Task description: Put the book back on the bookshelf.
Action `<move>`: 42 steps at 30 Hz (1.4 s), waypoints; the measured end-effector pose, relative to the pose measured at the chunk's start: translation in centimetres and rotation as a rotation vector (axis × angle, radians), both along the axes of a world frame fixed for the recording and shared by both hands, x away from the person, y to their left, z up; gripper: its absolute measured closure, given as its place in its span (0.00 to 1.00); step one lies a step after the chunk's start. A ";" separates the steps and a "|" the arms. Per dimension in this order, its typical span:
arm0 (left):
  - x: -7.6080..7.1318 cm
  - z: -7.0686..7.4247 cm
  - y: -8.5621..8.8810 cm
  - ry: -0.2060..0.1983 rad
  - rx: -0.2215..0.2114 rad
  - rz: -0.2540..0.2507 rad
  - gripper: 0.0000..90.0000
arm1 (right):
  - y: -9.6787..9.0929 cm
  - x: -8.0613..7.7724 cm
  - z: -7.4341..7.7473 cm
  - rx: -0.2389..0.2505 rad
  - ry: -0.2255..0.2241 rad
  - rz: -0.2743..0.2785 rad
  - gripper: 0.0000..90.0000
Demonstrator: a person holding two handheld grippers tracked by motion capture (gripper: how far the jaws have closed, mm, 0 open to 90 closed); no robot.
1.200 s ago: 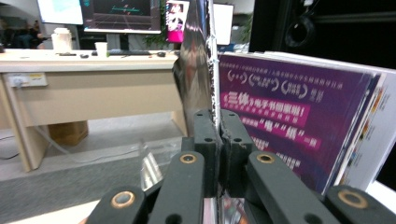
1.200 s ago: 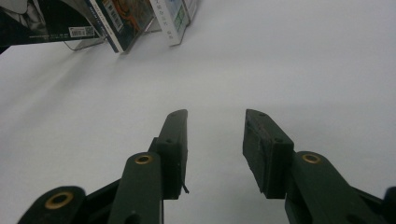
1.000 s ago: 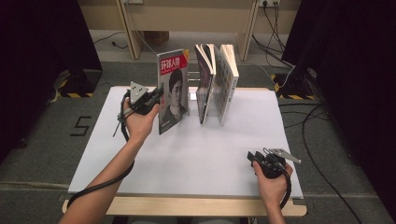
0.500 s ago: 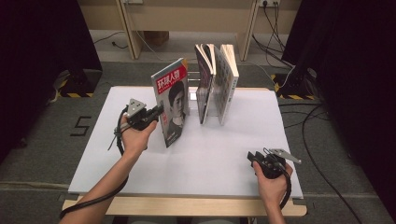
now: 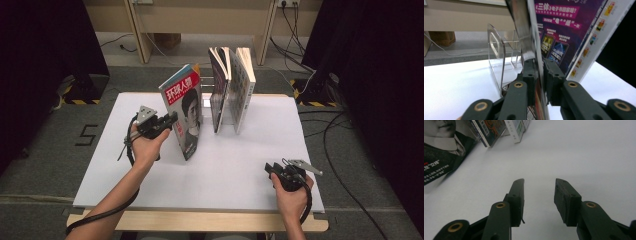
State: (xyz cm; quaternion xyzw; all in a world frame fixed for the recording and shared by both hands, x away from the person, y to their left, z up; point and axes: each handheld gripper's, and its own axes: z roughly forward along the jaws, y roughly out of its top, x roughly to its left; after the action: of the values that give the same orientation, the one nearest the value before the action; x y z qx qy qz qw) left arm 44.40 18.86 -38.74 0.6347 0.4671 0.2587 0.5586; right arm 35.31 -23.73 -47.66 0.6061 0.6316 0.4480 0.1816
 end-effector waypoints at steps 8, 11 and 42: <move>1.1 0.5 0.0 0.002 -0.035 0.014 0.84 | 0.0 0.1 -0.1 -0.002 -0.001 0.009 0.67; 1.4 0.8 -0.2 0.003 -0.043 0.020 0.81 | 0.0 0.0 -0.1 0.007 0.010 0.000 0.67; 3.2 4.2 -0.6 0.139 -0.055 -0.024 0.96 | 0.0 0.2 -0.3 0.003 0.023 0.003 0.67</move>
State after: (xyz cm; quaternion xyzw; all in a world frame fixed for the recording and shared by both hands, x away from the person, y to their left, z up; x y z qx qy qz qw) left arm 47.65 18.22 -34.54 0.6411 0.5042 0.1941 0.5450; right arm 35.49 -23.76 -47.95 0.6107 0.6338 0.4422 0.1727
